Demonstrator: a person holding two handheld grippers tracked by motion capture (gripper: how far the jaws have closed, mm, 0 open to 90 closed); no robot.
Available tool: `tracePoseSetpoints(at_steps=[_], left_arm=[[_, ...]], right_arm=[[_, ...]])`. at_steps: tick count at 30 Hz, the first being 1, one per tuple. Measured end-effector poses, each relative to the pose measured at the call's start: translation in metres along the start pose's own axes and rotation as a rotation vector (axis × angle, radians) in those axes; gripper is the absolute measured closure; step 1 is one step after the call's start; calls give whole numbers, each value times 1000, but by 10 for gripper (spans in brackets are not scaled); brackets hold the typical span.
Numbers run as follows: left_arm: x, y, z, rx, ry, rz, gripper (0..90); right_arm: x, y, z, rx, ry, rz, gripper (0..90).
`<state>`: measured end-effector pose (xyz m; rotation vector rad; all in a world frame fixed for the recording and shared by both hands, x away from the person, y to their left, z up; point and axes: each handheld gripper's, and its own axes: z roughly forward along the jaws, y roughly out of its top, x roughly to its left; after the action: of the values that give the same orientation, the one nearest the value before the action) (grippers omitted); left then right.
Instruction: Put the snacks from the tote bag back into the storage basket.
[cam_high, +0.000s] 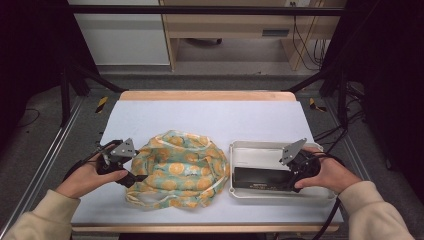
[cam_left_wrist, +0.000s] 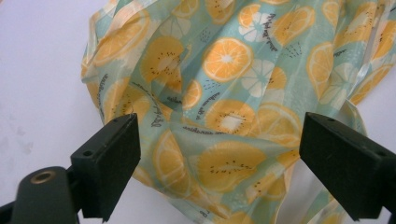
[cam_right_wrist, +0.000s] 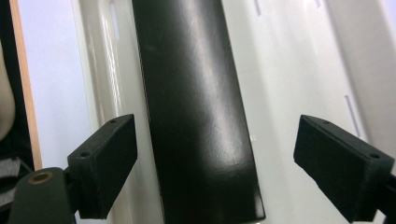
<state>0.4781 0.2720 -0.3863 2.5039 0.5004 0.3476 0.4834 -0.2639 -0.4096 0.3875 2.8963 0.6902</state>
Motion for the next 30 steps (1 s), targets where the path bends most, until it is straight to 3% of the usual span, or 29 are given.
tracePoseSetpoints(at_steps=[6, 7, 11, 22, 30], left_arm=[[-1, 0, -1, -42, 2, -14, 105], [-2, 0, 0, -49, 2, -21, 100], [-3, 0, 0, -54, 8, -25, 91], [-8, 7, -10, -98, 36, -44, 76], [-9, 17, -9, -106, 46, -50, 65]], right_arm=[[2, 2, -7, -75, -45, 39, 112], [4, 3, -11, -112, -59, 55, 112], [6, 6, -14, -150, -78, 105, 97], [17, 24, -27, -259, -178, 177, 112], [15, 47, -33, -334, -264, 320, 107]])
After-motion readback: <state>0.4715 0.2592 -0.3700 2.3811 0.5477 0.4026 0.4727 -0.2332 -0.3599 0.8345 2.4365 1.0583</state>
